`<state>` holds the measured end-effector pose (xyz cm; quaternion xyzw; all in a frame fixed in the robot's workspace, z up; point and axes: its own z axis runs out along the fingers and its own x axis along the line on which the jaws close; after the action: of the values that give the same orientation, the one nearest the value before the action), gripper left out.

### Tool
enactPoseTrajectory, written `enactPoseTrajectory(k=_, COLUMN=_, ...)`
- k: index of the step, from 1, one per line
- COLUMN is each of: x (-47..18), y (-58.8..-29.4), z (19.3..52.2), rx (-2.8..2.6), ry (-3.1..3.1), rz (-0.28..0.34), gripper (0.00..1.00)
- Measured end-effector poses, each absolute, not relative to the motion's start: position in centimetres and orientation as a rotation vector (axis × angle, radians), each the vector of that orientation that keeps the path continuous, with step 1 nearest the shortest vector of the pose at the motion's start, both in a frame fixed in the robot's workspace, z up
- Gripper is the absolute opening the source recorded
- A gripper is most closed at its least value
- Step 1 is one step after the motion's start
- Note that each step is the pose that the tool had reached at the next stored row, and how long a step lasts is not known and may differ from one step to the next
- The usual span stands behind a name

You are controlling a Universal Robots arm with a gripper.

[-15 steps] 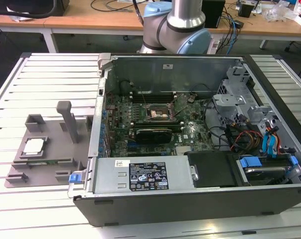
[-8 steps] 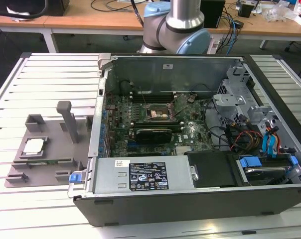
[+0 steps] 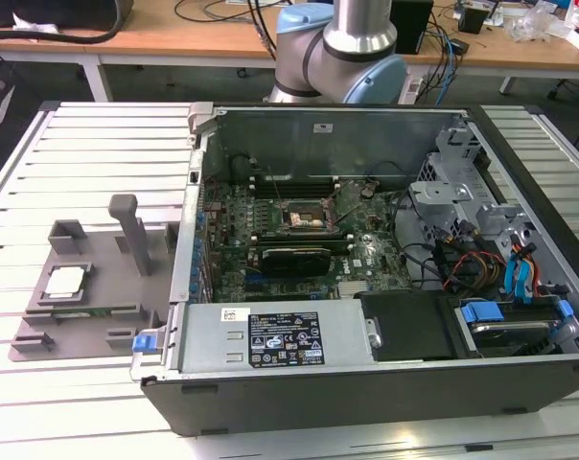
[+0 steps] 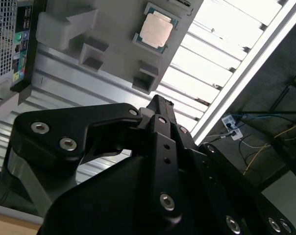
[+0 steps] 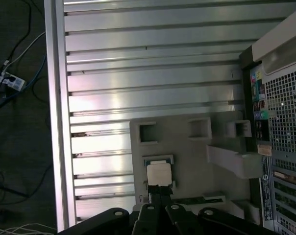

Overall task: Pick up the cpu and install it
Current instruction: 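Reach for the cpu, then pick up the cpu and move it towards the insertion slot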

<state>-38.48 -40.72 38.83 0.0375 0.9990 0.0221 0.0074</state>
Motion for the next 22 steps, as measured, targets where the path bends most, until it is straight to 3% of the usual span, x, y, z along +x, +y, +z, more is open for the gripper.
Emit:
enactPoseTrajectory(k=20, x=-36.7, y=-41.4, z=38.1, rx=0.118, ry=3.133, rz=0.068, gripper=0.11)
enactPoseTrajectory(k=21, x=-36.7, y=-41.4, z=38.1, rx=0.118, ry=3.133, rz=0.068, gripper=0.11)
enactPoseTrajectory(k=22, x=-36.7, y=-41.4, z=38.1, rx=0.118, ry=3.133, rz=0.068, gripper=0.23)
